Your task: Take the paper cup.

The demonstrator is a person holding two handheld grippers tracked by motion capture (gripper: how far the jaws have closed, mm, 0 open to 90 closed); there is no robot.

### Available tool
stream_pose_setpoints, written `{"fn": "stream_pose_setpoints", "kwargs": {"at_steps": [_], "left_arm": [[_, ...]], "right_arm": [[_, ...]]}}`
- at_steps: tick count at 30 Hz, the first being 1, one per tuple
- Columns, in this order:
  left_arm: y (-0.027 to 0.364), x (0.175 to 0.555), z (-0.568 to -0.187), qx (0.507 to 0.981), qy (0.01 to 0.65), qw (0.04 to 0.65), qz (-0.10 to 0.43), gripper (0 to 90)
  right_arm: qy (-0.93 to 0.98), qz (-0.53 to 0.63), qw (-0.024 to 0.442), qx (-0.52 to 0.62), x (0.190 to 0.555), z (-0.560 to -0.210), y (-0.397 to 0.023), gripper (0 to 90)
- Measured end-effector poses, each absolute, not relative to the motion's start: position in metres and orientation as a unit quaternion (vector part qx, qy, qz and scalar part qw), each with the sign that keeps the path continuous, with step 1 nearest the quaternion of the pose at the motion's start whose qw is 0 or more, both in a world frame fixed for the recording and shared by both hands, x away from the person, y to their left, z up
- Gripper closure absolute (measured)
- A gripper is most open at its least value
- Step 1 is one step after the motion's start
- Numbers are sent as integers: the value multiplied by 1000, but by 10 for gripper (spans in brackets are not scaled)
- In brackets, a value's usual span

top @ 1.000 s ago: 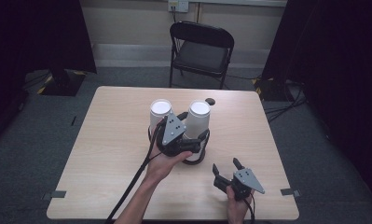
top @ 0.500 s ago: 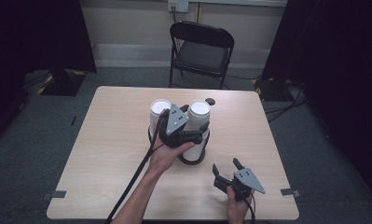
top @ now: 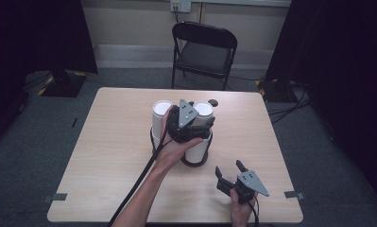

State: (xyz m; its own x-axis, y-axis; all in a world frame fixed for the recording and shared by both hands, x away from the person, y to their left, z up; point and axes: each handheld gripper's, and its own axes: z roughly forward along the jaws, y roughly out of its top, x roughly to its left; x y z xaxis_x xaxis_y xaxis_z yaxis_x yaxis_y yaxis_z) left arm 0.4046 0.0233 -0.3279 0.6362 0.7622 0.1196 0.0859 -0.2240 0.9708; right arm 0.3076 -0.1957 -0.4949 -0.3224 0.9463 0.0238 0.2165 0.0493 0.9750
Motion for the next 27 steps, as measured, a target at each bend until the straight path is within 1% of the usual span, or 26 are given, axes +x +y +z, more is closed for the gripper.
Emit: {"fn": "stream_pose_setpoints", "kwargs": {"at_steps": [5, 11, 15, 19, 27], "left_arm": [[18, 408, -328, 720, 299, 544, 309, 172], [16, 413, -329, 721, 312, 542, 298, 175], [13, 417, -330, 735, 316, 526, 289, 175], [12, 421, -330, 734, 327, 526, 278, 188], [7, 426, -338, 748, 331, 505, 275, 169]], "right_arm": [[632, 513, 356, 459, 307, -495, -196, 170], [632, 513, 355, 459, 307, -495, -196, 170], [632, 514, 355, 459, 307, -495, -196, 170], [633, 513, 355, 459, 308, -495, -196, 170], [633, 514, 354, 458, 308, -495, -196, 170]]}}
